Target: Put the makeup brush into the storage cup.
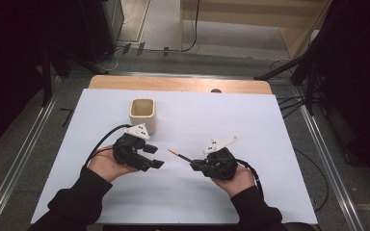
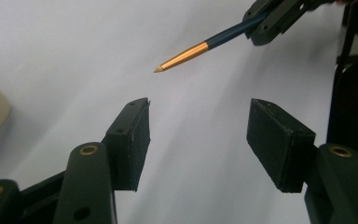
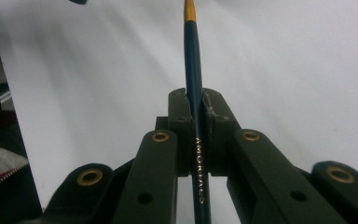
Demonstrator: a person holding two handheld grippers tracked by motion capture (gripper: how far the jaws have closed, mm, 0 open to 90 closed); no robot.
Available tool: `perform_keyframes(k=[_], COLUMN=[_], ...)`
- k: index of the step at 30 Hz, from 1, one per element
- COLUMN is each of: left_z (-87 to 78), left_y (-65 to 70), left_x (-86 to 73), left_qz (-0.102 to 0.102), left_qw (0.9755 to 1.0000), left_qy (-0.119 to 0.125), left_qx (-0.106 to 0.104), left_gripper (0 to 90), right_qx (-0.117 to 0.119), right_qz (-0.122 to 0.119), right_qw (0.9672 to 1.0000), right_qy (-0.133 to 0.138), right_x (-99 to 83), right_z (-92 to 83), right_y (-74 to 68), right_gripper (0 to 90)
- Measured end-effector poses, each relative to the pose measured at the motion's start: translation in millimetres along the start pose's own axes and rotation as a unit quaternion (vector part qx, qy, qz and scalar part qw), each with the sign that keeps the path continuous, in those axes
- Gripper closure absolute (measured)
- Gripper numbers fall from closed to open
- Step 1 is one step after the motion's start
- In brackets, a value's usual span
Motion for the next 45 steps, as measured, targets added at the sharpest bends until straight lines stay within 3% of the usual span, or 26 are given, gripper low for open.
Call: perform_keyframes(k=[4, 11, 17, 26, 35, 40, 42, 45], left_z=[1.2, -2.8, -3.2, -1.8, -4.0, -4.0, -4.8, -5.7], left_y=[1.1, 5.1, 10.0, 13.8, 13.2, 15.0, 16.4, 18.2], left_x=[-4.1, -6.6, -7.6, -7.3, -5.4, -3.6, -2.2, 0.5], left_qz=[-0.008, -0.026, -0.041, -0.046, -0.058, -0.062, -0.070, -0.084], left_qw=[1.0000, 0.9993, 0.9985, 0.9982, 0.9972, 0.9966, 0.9958, 0.9942], left_qy=[0.001, 0.026, 0.035, 0.038, 0.048, 0.054, 0.059, 0.067], left_qx=[0.005, 0.009, 0.007, 0.007, 0.003, 0.001, -0.005, -0.013], left_gripper=[39.1, 37.3, 36.4, 36.2, 36.1, 36.0, 36.0, 36.1], right_qx=[-0.010, -0.029, -0.051, -0.077, -0.091, -0.102, -0.102, -0.101], right_qz=[0.005, 0.013, 0.027, 0.036, 0.047, 0.049, 0.052, 0.058], right_qw=[0.9998, 0.9987, 0.9953, 0.9898, 0.9804, 0.9716, 0.9684, 0.9662], right_qy=[0.015, 0.041, 0.078, 0.115, 0.168, 0.208, 0.221, 0.230], right_x=[-0.4, -0.5, -4.1, -7.3, -14.3, -21.0, -24.4, -26.8], right_z=[3.7, 9.7, 10.7, 11.3, 19.5, 24.4, 28.6, 34.1], right_y=[-6.7, -17.5, -22.6, -28.1, -33.7, -34.9, -35.7, -38.0], right_gripper=[84.4, 84.4, 84.4, 84.3, 84.3, 84.3, 84.3, 84.3])
Point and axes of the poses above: each handheld gripper's, and its own axes: z roughly forward along the jaws, x roughly out of its top, y roughly to its right, the point moved 7 cm from there along z, roughly forward along the jaws, and after that the axes turned 14 degrees about x, right-handed, at the moved point
